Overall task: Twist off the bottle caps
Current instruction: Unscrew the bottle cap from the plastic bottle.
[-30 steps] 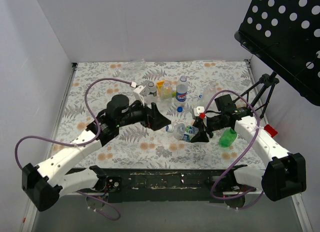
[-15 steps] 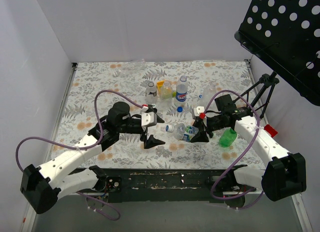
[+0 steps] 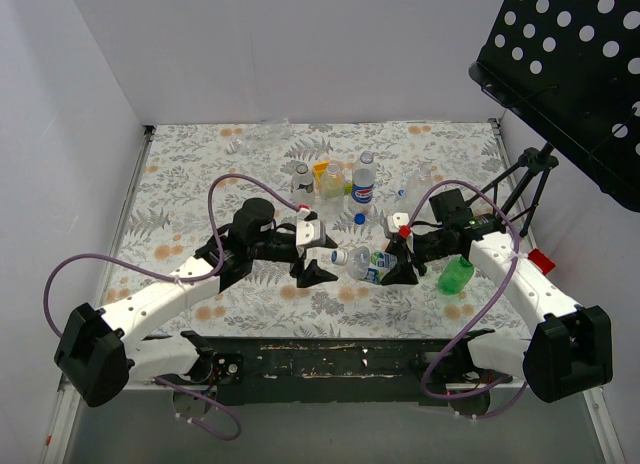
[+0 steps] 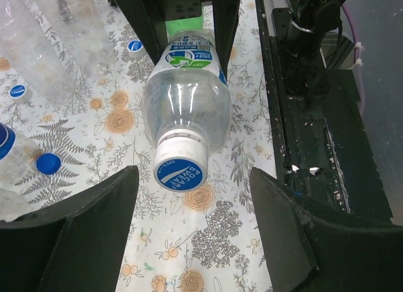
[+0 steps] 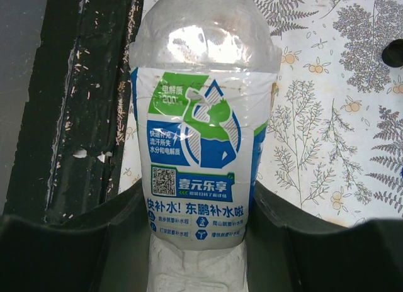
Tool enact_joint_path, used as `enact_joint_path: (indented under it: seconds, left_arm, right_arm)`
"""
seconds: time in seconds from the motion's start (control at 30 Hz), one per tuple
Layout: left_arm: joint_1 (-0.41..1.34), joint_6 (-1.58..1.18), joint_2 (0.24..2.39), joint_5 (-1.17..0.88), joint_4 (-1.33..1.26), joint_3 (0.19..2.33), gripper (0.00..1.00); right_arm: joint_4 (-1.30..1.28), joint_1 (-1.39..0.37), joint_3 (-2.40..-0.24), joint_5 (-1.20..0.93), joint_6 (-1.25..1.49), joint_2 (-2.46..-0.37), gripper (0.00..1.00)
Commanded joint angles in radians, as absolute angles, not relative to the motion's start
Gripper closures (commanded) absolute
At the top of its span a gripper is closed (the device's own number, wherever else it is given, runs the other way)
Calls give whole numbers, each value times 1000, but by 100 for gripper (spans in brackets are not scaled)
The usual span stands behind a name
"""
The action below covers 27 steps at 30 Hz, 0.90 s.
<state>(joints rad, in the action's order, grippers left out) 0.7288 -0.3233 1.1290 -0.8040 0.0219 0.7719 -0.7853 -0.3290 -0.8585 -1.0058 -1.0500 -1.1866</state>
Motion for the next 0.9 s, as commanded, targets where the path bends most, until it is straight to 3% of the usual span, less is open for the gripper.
enact_joint_path:
  seconds: [0.0,0.13,0.57,0.8,0.87]
  left_arm:
    - [730,-334,1146,-827,6,818,33]
    - [732,-345,1163,-821,6,825,38]
    - [735,-387,1138,-790,-81,804,39]
    - [733,-390,1143,-785,-60,810,61]
    - [733,-396,1140,-784,-34,821,77]
  right_arm:
    - [-784,-330,-854,-1046,-1054,-1172,85]
    - [-782,-331,-856,-1046,-1055,-1172,85]
    - [-785,-330,-857,-1045,-1052,-1175,85]
    - [-788,-330,-859,-1045,-1054,-1173,85]
    - [-788,-330,-859,-1045,-1055,-1172,85]
